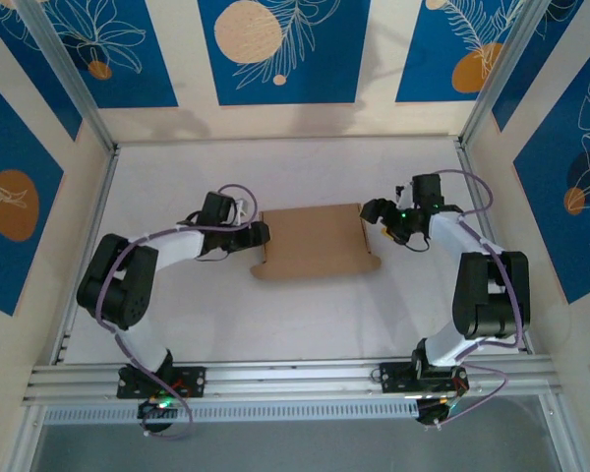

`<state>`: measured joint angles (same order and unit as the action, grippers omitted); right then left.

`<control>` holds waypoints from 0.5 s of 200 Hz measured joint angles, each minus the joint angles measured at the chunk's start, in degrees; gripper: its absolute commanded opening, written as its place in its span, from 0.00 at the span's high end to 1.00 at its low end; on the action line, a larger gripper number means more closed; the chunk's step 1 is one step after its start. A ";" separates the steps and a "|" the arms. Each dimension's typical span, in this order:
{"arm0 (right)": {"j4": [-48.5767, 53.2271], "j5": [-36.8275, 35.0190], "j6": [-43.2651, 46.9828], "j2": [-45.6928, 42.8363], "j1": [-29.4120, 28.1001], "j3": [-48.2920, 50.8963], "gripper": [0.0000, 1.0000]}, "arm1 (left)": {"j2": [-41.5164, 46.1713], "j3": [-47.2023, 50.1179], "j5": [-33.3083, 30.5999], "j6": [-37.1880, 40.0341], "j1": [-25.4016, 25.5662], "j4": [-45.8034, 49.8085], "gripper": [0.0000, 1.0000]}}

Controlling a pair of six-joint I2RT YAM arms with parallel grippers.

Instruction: Fold the paper box

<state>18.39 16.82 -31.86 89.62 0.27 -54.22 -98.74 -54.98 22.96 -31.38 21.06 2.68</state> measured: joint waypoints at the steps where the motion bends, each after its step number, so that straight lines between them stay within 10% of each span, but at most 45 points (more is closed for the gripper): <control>1: -0.07 0.15 -0.09 0.09 0.04 0.09 0.16 | 0.00 -0.20 0.20 0.09 -0.04 0.04 0.29; 100: -2.58 3.69 -1.46 4.48 0.31 0.74 0.16 | -6.38 -0.79 11.76 0.24 -4.22 -4.79 0.52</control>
<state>15.81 20.51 -33.32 94.11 0.58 -53.47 -105.12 -55.77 34.72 -31.14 16.84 -2.11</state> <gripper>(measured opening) 0.837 0.522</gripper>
